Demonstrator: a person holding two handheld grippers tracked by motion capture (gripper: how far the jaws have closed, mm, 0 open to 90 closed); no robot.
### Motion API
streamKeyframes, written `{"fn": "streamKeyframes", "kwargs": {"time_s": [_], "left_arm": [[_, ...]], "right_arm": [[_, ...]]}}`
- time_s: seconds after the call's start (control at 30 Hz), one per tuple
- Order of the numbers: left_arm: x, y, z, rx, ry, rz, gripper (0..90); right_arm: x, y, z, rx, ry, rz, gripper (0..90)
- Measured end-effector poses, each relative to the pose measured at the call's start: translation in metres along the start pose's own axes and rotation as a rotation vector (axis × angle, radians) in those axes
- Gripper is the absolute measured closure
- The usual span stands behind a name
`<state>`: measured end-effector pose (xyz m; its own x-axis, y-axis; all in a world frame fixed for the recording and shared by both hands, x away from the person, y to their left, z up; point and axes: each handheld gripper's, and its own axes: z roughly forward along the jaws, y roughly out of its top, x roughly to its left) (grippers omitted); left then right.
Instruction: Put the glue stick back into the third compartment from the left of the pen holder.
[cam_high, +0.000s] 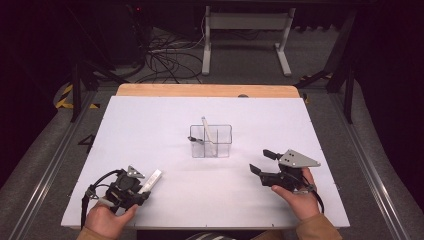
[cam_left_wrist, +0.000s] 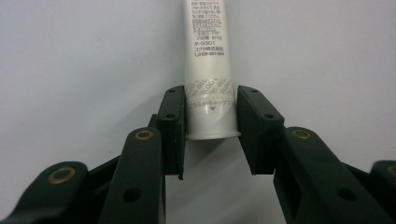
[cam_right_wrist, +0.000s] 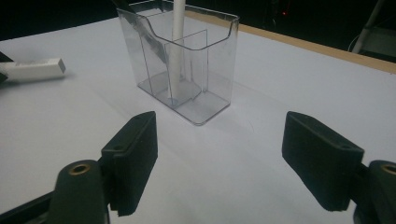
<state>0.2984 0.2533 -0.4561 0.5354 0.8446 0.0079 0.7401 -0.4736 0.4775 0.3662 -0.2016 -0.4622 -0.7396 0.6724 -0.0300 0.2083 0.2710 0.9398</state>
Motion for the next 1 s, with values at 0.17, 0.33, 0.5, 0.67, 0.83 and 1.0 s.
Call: {"fn": "streamKeyframes", "kwargs": {"time_s": [0.17,0.33,0.5,0.67,0.83,1.0], "left_arm": [[0.002,-0.001,-0.01,-0.047,0.01,-0.006,65.0],[0.002,0.0,-0.012,-0.057,0.012,-0.006,65.0],[0.002,0.001,-0.016,-0.069,0.004,0.003,65.0],[-0.001,0.009,-0.026,-0.076,-0.025,0.045,64.9],[-0.008,0.028,-0.042,-0.091,-0.043,0.099,64.9],[-0.011,0.047,-0.056,-0.1,-0.074,0.138,64.9]], "right_arm": [[0.0,0.0,0.0,-0.001,0.0,0.0,27.7],[0.0,0.0,0.0,-0.001,0.0,0.0,27.9],[0.0,0.0,0.0,-0.003,-0.002,0.004,28.2],[0.0,0.001,-0.001,-0.01,-0.001,0.007,28.4],[-0.001,0.001,-0.001,-0.012,-0.003,0.009,28.5],[-0.001,0.001,-0.002,-0.012,-0.002,0.008,28.5]]}}
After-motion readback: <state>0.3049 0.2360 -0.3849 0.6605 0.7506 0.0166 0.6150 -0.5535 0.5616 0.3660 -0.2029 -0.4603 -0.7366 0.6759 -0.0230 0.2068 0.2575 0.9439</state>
